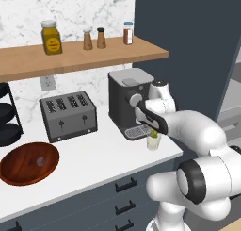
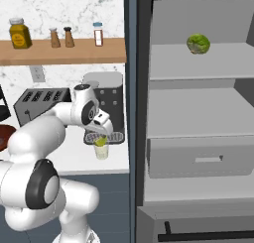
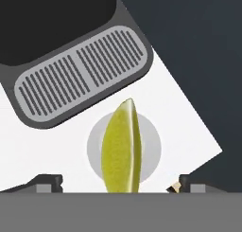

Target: Grab a lemon wedge from the fridge and one ice cube from the ice bowl, and put them in the glass of lemonade.

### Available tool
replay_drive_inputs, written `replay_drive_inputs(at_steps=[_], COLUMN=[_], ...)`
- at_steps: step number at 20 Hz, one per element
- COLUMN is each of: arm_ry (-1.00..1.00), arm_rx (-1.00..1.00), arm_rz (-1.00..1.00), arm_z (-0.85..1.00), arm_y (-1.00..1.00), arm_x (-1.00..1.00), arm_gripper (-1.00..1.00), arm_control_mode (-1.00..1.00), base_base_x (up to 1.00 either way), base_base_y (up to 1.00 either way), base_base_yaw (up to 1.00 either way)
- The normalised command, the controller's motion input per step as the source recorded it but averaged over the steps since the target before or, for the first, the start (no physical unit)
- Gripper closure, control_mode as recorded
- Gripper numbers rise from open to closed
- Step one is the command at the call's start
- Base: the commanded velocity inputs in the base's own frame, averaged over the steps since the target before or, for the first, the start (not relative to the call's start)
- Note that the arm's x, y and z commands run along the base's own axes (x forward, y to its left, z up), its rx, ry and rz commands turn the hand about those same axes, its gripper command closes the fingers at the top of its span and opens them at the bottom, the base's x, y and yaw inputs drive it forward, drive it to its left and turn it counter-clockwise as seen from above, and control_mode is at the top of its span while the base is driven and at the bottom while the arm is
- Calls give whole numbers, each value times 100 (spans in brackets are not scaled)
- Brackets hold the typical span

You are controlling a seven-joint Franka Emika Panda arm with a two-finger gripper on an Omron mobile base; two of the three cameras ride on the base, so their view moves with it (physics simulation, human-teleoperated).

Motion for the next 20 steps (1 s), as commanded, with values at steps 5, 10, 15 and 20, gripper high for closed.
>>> replay_drive_inputs(at_steps=[5, 10, 15, 20], arm_ry=[-5, -10, -15, -18], arm_rx=[10, 11, 14, 14], arm_rz=[-9, -10, -9, -7], arm_z=[30, 31, 30, 26], arm_y=[-1, 0, -6, -4], arm_x=[-20, -45, -55, -79], arm_gripper=[-100, -100, -100, -100], arm_control_mode=[-100, -100, -100, -100], base_base_x=[0, 0, 0, 0], base_base_y=[0, 0, 0, 0], base_base_yaw=[0, 0, 0, 0])
